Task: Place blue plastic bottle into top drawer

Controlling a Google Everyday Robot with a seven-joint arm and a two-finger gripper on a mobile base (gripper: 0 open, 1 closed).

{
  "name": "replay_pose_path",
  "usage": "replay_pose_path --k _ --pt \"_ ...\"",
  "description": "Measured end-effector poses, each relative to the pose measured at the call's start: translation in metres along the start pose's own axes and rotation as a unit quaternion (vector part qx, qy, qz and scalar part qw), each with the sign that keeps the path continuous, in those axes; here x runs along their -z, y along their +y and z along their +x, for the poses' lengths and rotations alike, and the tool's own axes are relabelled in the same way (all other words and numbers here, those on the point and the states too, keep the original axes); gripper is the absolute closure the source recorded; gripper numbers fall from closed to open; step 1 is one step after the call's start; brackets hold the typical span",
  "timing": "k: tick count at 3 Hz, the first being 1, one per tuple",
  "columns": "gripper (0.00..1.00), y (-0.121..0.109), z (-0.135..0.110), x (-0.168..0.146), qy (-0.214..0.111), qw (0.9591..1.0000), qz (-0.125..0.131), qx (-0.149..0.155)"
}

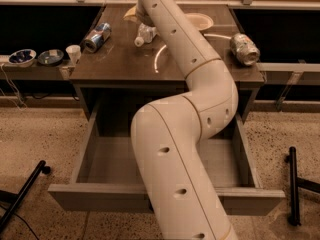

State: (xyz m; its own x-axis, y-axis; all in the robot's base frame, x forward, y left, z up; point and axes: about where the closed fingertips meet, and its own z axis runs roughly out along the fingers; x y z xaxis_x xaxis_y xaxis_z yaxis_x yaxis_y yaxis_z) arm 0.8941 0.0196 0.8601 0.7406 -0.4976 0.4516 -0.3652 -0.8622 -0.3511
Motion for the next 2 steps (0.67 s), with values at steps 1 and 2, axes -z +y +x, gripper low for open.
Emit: replay_pose_path --k 1,2 --pt "0.15 0.0043 -0.004 -0.0177 0.003 0.9998 -0.019 0.0" --pt "0.38 0.0039 -0.0026 -0.0225 0.011 0.9996 -0.024 -0.006"
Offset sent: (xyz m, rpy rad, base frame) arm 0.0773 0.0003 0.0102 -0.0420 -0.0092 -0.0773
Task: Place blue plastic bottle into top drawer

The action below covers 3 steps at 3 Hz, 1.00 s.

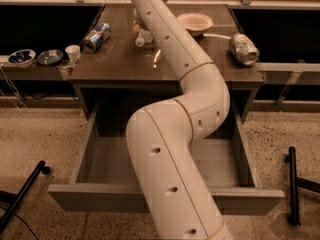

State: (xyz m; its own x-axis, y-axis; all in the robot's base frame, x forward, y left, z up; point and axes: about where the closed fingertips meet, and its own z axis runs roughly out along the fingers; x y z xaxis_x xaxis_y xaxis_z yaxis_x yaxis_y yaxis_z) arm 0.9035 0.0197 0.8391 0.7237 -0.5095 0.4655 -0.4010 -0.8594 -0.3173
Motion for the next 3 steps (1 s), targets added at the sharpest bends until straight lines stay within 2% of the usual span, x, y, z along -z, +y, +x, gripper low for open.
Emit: replay_pose_path --k 1,2,3 --pt "0.61 0.0 0.001 0.003 0.0 1.0 0.0 0.0" --pt "0.85 -0.018 0.002 0.021 -0.025 0.9968 0.066 -0.038" --pt "1.0 -0.02 0.014 0.052 -0.076 0.9763 0.169 -0.112"
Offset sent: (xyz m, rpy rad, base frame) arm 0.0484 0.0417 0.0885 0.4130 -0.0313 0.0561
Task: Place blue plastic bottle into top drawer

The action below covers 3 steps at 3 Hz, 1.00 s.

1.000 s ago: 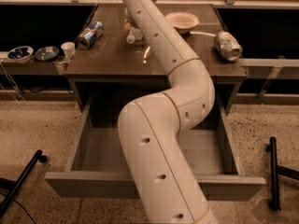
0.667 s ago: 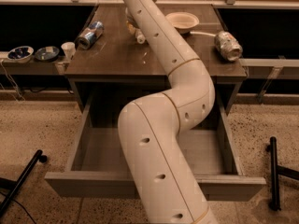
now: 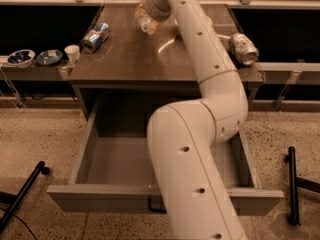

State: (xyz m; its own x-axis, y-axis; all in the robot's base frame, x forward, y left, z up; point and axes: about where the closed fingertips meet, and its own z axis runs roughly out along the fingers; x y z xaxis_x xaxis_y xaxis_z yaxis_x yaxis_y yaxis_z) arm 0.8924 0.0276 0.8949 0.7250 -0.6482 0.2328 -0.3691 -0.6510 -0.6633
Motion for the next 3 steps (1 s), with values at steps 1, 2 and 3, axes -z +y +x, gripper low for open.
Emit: replay_pose_path --k 1,2,3 --pt "1.0 0.015 0.025 0.056 -0.028 0.996 0.056 -0.065" --pt "1.0 0.044 0.03 0.108 -0.075 0.988 0.075 -0.113" --pt "1.0 0.057 0.027 0.15 -0.064 0.9936 0.038 -0.084"
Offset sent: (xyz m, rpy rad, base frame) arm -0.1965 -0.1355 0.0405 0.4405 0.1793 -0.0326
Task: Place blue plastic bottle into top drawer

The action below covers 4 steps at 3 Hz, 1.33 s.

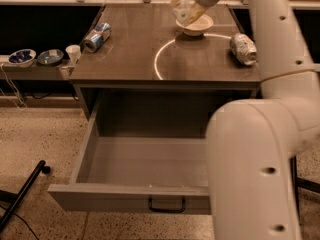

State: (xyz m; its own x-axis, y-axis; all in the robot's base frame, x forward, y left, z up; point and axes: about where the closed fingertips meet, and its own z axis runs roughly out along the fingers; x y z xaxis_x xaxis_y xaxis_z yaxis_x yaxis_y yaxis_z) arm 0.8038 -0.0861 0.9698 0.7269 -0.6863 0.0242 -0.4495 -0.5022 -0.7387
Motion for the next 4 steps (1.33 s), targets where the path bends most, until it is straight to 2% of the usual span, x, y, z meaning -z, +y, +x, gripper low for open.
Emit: replay_pose_path --k 1,2,3,4 --pt "1.0 0.002 -0.009 0.01 0.01 0.9997 -0.019 0.013" --pt "1.0 0.002 -0.008 0.006 0.008 0.9998 -0.018 0.011" --pt "1.0 -0.005 -0.006 0.004 0.025 0.9965 -0.004 0.08" --pt "1.0 -0.008 -0.005 0.065 0.069 0.9817 0.039 0.173"
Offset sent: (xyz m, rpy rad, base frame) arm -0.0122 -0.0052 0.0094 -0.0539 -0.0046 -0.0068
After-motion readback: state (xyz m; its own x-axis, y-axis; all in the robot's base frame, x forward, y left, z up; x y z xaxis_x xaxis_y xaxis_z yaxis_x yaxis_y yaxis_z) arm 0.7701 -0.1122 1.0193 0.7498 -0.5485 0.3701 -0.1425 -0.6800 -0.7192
